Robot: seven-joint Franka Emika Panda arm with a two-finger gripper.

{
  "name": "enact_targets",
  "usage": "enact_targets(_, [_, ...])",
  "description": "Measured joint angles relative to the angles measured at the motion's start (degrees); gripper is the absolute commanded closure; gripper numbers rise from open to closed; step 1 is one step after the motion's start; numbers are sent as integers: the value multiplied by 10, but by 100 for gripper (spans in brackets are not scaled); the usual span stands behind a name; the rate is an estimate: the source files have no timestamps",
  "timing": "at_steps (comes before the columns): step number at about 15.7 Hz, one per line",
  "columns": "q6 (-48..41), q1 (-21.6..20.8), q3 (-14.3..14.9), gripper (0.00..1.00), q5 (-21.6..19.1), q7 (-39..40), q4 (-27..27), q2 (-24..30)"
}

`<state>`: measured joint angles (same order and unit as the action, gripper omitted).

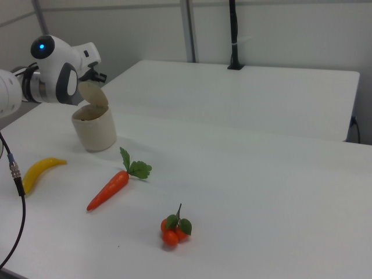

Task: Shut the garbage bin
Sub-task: 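Push the raised lid down with the gripper fingertips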

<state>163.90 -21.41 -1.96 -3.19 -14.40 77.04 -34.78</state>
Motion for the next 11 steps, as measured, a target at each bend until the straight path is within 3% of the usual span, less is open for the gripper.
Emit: enact_targets(11, [-32, 2, -16, 100, 21, 0, 1, 7])
